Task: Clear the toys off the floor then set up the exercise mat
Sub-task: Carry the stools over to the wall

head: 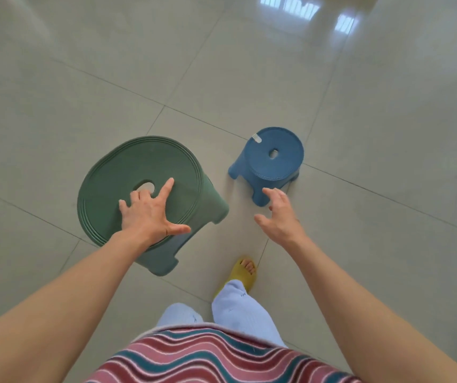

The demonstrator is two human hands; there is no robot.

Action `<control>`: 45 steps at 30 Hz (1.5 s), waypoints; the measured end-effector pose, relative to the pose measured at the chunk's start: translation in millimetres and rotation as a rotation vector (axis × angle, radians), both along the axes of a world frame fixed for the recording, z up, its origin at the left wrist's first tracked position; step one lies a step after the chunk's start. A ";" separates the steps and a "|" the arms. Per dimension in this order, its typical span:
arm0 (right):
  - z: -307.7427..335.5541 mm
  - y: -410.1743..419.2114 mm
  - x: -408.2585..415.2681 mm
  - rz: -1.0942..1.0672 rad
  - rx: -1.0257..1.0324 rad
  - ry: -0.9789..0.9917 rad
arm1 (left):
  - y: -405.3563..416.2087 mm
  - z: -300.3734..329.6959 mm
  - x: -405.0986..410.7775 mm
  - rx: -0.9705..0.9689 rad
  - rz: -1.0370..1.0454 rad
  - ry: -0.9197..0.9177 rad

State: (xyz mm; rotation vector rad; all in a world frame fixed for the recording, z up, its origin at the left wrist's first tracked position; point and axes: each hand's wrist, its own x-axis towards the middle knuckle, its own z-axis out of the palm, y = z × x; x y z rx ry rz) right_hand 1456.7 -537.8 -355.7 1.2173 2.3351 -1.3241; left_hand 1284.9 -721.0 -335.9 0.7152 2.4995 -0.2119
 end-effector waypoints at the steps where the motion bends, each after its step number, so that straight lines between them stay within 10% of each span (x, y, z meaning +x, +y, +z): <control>1: -2.2 9.3 -2.9 0.003 -0.002 -0.008 | 8.1 -3.0 -2.3 -0.004 0.006 0.008; 45: -289.7 237.8 -173.3 0.145 -0.142 -0.380 | 227.5 -254.8 -134.5 -0.174 0.227 0.012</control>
